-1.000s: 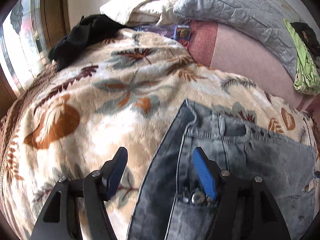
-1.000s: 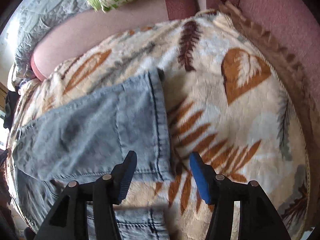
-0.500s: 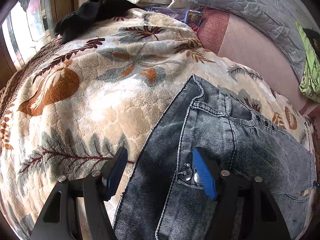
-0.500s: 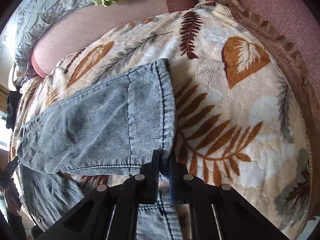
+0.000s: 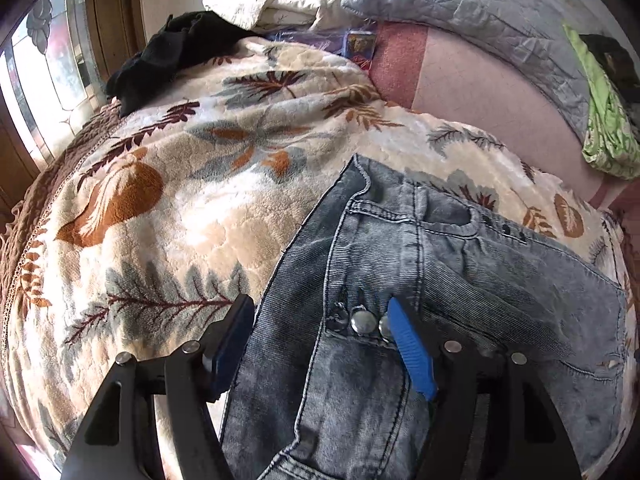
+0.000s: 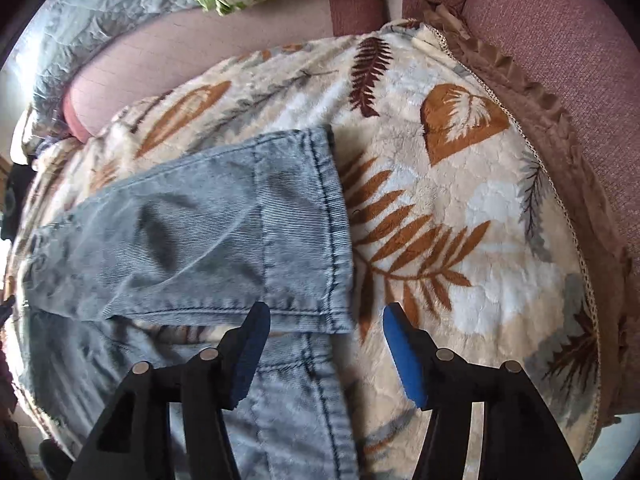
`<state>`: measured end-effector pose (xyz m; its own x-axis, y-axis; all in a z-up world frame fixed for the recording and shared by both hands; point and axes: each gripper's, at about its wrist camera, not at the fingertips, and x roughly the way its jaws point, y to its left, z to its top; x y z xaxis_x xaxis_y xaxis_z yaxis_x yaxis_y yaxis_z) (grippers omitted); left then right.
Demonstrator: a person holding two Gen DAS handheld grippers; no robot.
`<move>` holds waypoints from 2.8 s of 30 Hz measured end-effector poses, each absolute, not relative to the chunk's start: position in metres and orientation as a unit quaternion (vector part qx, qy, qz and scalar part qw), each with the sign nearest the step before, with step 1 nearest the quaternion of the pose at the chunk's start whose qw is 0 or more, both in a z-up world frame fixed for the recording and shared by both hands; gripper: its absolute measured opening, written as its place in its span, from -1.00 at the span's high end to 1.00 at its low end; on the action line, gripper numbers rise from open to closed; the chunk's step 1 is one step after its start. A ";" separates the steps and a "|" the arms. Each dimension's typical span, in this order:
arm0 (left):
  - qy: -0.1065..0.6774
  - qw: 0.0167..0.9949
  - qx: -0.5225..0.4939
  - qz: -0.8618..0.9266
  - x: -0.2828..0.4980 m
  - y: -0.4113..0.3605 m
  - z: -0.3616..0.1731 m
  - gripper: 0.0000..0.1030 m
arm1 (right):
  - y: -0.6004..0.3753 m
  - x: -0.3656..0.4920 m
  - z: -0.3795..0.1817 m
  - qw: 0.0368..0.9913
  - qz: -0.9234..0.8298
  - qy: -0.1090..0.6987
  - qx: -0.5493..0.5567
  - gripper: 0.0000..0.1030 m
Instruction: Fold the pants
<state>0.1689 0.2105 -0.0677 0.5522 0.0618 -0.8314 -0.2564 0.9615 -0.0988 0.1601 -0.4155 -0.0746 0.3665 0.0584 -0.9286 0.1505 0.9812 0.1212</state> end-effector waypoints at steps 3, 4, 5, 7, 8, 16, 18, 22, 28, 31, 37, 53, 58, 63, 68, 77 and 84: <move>0.470 0.875 -0.103 0.057 0.141 0.197 -0.061 -0.37 | -0.402 0.126 -0.062 0.818 0.021 0.558 0.139 -0.21; 0.474 0.874 -0.094 0.050 0.132 0.191 -0.063 -0.37 | -0.393 0.117 -0.064 0.813 0.044 0.561 0.151 -0.21; 0.478 0.873 -0.083 0.047 0.123 0.186 -0.066 -0.37 | -0.387 0.105 -0.067 0.806 0.062 0.565 0.164 -0.21; 0.503 0.860 -0.070 0.042 0.111 0.177 -0.083 -0.37 | -0.375 0.086 -0.087 0.783 0.087 0.589 0.180 -0.21; 0.523 0.849 -0.062 0.042 0.107 0.175 -0.096 -0.38 | -0.372 0.075 -0.101 0.771 0.087 0.607 0.173 -0.21; 0.516 0.852 -0.070 0.057 0.080 0.175 -0.092 -0.46 | -0.368 0.046 -0.082 0.793 0.059 0.581 0.172 -0.22; 0.526 0.845 -0.059 0.078 0.073 0.182 -0.098 -0.47 | -0.368 0.038 -0.080 0.793 0.069 0.577 0.181 -0.33; 0.554 0.828 -0.017 0.079 0.065 0.179 -0.116 -0.50 | -0.378 0.026 -0.122 0.762 0.047 0.619 0.186 -0.39; 0.528 0.844 -0.038 0.083 0.053 0.182 -0.092 -0.50 | -0.373 0.020 -0.083 0.792 0.061 0.575 0.196 -0.40; 0.564 0.821 -0.023 0.090 0.054 0.183 -0.121 -0.58 | -0.371 0.024 -0.117 0.758 0.041 0.623 0.187 -0.50; 0.523 0.847 -0.055 0.081 0.048 0.185 -0.082 -0.62 | -0.366 0.025 -0.081 0.794 0.068 0.573 0.192 -0.53; 0.463 0.871 -0.159 0.053 0.142 0.211 -0.033 -0.62 | -0.412 0.120 -0.045 0.829 0.044 0.500 0.249 -0.54; 0.487 0.856 -0.165 0.048 0.201 0.223 -0.049 -0.62 | -0.441 0.202 -0.053 0.816 0.037 0.520 0.251 -0.54; 0.503 0.852 -0.140 0.046 0.259 0.217 -0.061 -0.62 | -0.454 0.276 -0.076 0.806 0.005 0.549 0.221 -0.52; 0.518 0.843 -0.143 0.037 0.306 0.213 -0.078 -0.62 | -0.454 0.315 -0.106 0.798 -0.004 0.573 0.185 -0.34; 0.532 0.822 -0.198 0.037 0.354 0.236 -0.105 -0.59 | -0.447 0.328 -0.125 0.793 0.015 0.587 0.161 0.06; 0.522 0.832 -0.188 0.020 0.359 0.227 -0.102 -0.20 | -0.443 0.328 -0.124 0.794 0.018 0.588 0.156 0.11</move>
<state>0.3594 0.2267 -0.1018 0.4546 -0.1631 -0.8756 -0.2301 0.9282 -0.2924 0.3278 -0.4434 -0.1241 0.3087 0.2111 -0.9274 0.1549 0.9509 0.2680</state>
